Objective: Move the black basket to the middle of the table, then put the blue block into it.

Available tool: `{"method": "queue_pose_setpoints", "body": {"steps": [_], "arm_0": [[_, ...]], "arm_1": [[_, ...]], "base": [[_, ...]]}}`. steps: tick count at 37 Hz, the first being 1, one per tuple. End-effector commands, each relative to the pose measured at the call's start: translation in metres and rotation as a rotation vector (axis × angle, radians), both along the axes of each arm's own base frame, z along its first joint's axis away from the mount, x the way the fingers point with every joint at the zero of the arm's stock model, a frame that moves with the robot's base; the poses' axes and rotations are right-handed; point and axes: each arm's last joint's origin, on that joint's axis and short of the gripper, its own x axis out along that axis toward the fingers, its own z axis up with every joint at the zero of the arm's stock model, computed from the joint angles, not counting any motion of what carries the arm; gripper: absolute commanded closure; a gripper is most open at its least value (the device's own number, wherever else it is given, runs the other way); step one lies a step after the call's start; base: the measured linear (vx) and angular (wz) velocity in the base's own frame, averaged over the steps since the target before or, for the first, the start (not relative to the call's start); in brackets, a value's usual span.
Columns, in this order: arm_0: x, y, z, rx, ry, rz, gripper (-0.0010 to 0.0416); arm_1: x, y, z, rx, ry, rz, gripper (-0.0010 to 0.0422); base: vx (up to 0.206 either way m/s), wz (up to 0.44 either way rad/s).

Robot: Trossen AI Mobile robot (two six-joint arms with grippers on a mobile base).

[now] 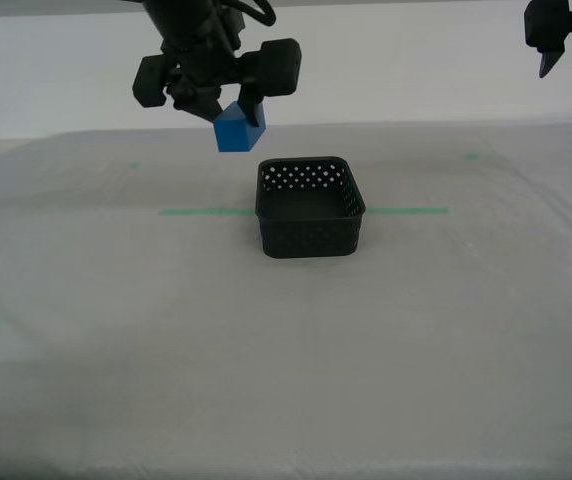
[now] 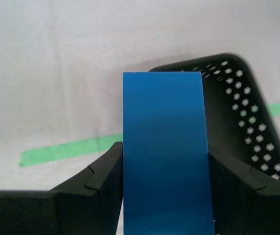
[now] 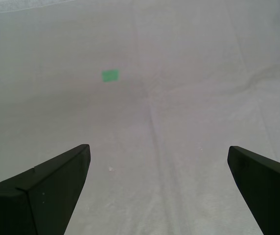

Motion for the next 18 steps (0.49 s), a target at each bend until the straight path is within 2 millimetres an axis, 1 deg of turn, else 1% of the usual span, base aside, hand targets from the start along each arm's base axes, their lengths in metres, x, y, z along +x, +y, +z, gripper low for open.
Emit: {"method": "queue_pose_setpoints", "body": {"steps": [1, 9, 14, 18], "arm_0": [[0.000, 0.000, 0.001, -0.001, -0.003, 0.000, 0.0012], [0.000, 0.000, 0.001, -0.001, -0.003, 0.000, 0.0012], [0.000, 0.000, 0.001, -0.001, -0.003, 0.000, 0.0012], [0.000, 0.000, 0.001, -0.001, -0.005, 0.001, 0.0012]], "arm_1": [[-0.005, -0.012, 0.003, -0.015, -0.014, 0.026, 0.0412], [-0.019, -0.031, 0.004, -0.021, -0.051, 0.082, 0.0412], [-0.021, -0.043, -0.001, -0.022, -0.098, 0.099, 0.0412], [-0.016, -0.051, -0.014, -0.025, -0.095, 0.097, 0.0412]], "base": [[0.000, 0.000], [0.000, 0.000], [0.000, 0.000], [0.000, 0.000]]}}
